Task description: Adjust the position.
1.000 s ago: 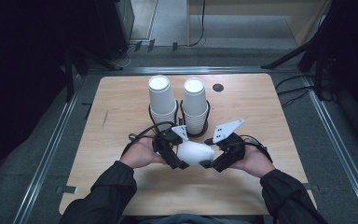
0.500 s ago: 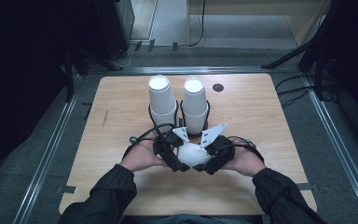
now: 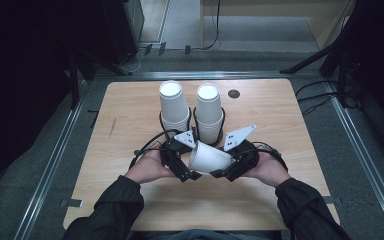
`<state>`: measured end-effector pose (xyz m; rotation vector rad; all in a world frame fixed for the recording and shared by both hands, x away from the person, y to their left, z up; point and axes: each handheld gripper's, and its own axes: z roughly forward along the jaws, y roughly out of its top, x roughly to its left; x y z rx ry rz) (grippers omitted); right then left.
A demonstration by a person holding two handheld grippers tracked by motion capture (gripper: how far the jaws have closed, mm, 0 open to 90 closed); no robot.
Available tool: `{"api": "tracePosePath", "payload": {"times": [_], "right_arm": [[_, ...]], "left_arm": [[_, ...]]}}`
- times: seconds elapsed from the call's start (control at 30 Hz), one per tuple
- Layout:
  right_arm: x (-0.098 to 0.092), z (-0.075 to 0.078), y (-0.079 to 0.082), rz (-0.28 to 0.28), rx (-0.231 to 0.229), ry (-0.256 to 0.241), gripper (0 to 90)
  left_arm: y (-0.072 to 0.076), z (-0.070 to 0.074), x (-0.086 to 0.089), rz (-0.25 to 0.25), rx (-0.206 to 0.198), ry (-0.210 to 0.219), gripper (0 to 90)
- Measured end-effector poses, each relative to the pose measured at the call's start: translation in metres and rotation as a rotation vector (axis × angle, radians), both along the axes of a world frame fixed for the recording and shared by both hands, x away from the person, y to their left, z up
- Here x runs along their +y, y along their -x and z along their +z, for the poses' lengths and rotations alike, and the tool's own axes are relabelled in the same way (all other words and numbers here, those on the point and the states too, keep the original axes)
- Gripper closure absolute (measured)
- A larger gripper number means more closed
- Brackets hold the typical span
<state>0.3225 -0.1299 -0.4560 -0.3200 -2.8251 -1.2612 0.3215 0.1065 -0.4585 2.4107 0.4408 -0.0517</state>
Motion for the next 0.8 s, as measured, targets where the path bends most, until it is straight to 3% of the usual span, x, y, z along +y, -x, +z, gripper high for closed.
{"api": "tracePosePath", "payload": {"times": [0.03, 0.17, 0.57, 0.8], "right_arm": [[-0.004, 0.003, -0.002, -0.017, 0.007, -0.027, 22.4], [-0.012, 0.006, -0.004, -0.038, 0.007, -0.064, 22.4], [-0.025, 0.012, -0.006, -0.066, 0.004, -0.131, 22.4], [-0.029, 0.015, -0.005, -0.073, -0.011, -0.168, 22.3]], "left_arm": [[-0.001, 0.002, 0.003, 0.006, 0.008, 0.027, 0.0], [-0.001, 0.005, 0.008, 0.023, 0.007, 0.061, 0.0], [-0.002, 0.012, 0.021, 0.073, 0.01, 0.135, 0.0], [-0.002, 0.02, 0.027, 0.11, 0.023, 0.238, 0.0]]}}
